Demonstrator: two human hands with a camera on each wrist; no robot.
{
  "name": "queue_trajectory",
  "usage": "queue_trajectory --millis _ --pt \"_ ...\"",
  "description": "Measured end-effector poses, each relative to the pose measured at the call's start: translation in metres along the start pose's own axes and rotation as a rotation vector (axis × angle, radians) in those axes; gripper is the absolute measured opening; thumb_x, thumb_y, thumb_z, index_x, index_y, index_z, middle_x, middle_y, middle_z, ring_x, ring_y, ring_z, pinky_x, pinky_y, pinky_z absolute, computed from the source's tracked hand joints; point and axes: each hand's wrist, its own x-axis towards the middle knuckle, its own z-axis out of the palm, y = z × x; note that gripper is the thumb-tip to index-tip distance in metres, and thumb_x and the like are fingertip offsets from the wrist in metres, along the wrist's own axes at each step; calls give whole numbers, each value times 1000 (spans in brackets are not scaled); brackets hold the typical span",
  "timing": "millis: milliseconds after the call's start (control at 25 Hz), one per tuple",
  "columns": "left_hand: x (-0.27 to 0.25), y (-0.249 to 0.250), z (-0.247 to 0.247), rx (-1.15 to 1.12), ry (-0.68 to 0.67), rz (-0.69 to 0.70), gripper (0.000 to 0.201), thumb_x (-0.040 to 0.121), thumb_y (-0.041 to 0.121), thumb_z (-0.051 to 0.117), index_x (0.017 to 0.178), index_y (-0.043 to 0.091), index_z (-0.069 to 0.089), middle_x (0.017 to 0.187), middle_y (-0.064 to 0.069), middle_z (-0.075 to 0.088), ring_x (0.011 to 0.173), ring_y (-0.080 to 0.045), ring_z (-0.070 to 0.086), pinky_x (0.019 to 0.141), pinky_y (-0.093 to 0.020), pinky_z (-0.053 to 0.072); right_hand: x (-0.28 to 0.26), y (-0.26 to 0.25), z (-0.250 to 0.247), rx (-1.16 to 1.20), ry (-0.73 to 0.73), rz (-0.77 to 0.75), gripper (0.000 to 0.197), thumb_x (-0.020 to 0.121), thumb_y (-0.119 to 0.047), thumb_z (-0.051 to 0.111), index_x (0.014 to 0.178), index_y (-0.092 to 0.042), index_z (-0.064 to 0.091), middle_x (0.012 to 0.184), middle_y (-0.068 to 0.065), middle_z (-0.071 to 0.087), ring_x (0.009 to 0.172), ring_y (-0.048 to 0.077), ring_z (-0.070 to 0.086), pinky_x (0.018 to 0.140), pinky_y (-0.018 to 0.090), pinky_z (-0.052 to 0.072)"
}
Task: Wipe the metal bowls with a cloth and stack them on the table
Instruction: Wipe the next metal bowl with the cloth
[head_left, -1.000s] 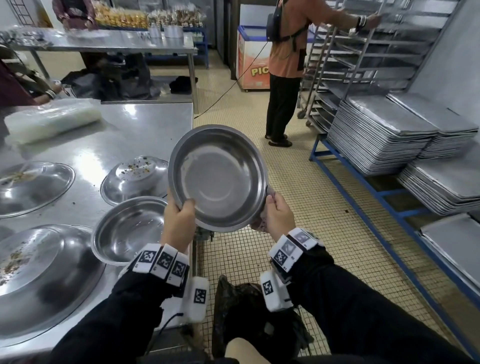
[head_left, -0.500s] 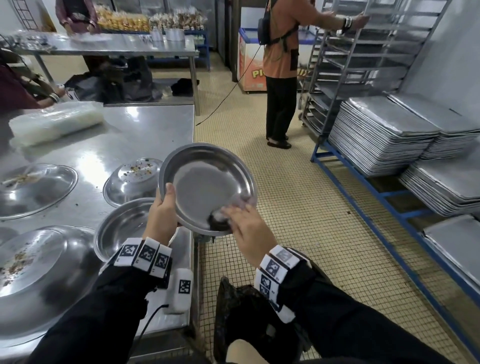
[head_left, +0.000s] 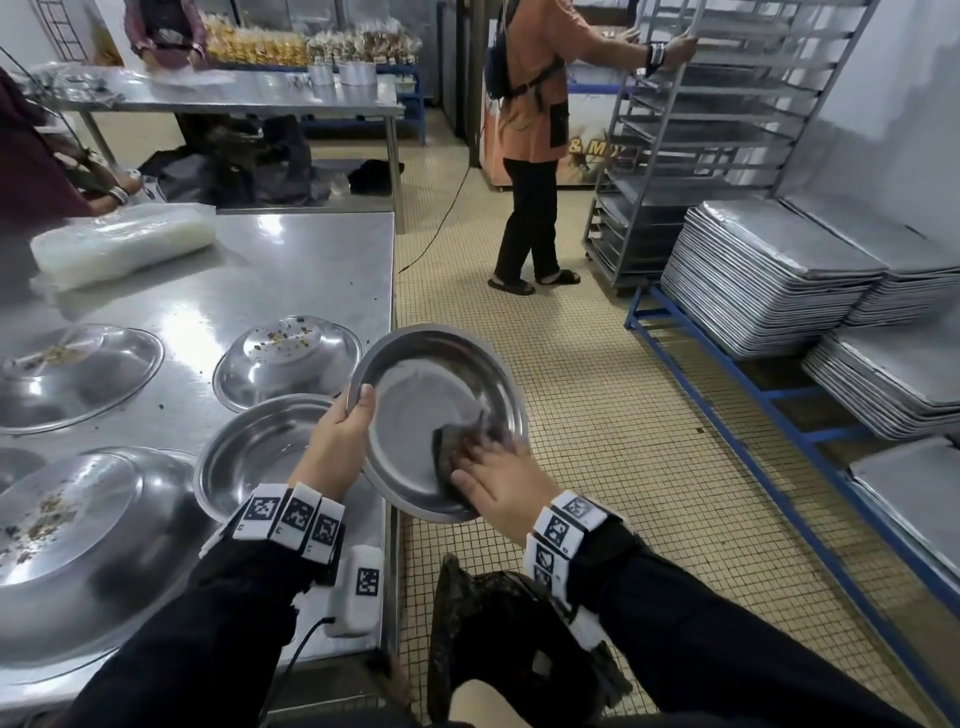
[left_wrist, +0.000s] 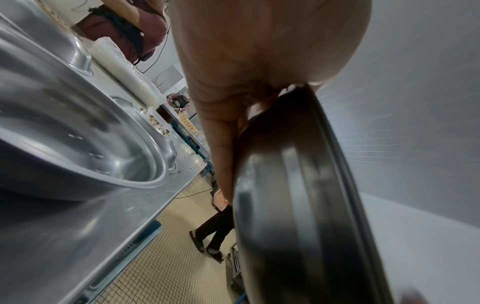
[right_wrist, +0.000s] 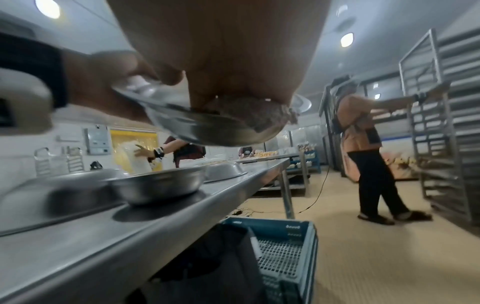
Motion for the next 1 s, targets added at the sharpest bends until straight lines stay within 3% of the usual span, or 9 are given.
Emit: queue_trajectory --millis 120,200,360,440,480,560,720,840,1000 --pt "-2 4 -1 -13 -38 4 32 104 32 36 123 18 58 103 -1 65 93 -12 61 72 -20 46 -15 -14 13 26 -23 -32 56 98 -51 11 143 -30 36 153 -10 28 146 13 3 116 48 -12" --pt "-3 4 -1 -19 -75 -12 29 104 30 36 116 19 60 96 2 67 88 -12 63 70 -19 46 -17 1 16 -86 6 75 54 98 -52 11 147 -33 23 158 -9 9 145 17 -14 114 48 -16" --pt "0 -8 -4 -65 -166 -107 35 101 39 40 114 18 66 104 -11 73 100 -33 67 88 -43 53 -6 37 -2 -52 114 215 55 99 -47 17 150 -31 0 155 -10 -22 140 19 -27 118 49 -2" --pt "3 -12 -5 -106 -219 -166 41 100 42 42 119 13 64 110 -17 70 105 -38 65 99 -53 47 3 44 -14 72 215 202 59 100 -44 25 151 -28 2 160 -2 -3 146 22 2 117 41 18" --pt "3 -13 -5 -127 -257 -186 44 99 42 44 120 9 63 113 -21 69 107 -41 64 102 -56 44 6 47 -21 187 260 221 58 100 -42 31 151 -26 11 155 4 22 138 20 32 108 34 36" --pt "3 -15 -6 -142 -318 -218 50 96 43 47 121 2 62 116 -26 66 110 -44 61 105 -57 41 4 51 -32 470 319 297 42 98 -37 44 139 -28 40 109 -2 63 89 7 61 73 18 48" --pt "3 -13 -4 -184 -370 -176 63 88 52 58 131 6 56 120 -25 63 110 -44 61 98 -56 47 -4 54 -28 774 351 408 20 97 -28 50 115 -25 58 91 -5 68 79 10 65 62 19 49" --pt "1 -10 -1 -218 -252 -92 100 54 63 83 139 26 46 100 -9 70 82 -26 71 66 -38 60 1 46 -16 896 555 602 20 98 -28 48 111 -17 57 87 0 67 74 14 66 57 22 52" --pt "-12 -13 21 -203 -127 81 88 80 32 72 149 44 20 124 0 62 107 -16 66 88 -41 56 9 19 -17 1062 730 629 16 99 -25 44 109 -16 52 89 -4 63 80 12 64 61 18 47"
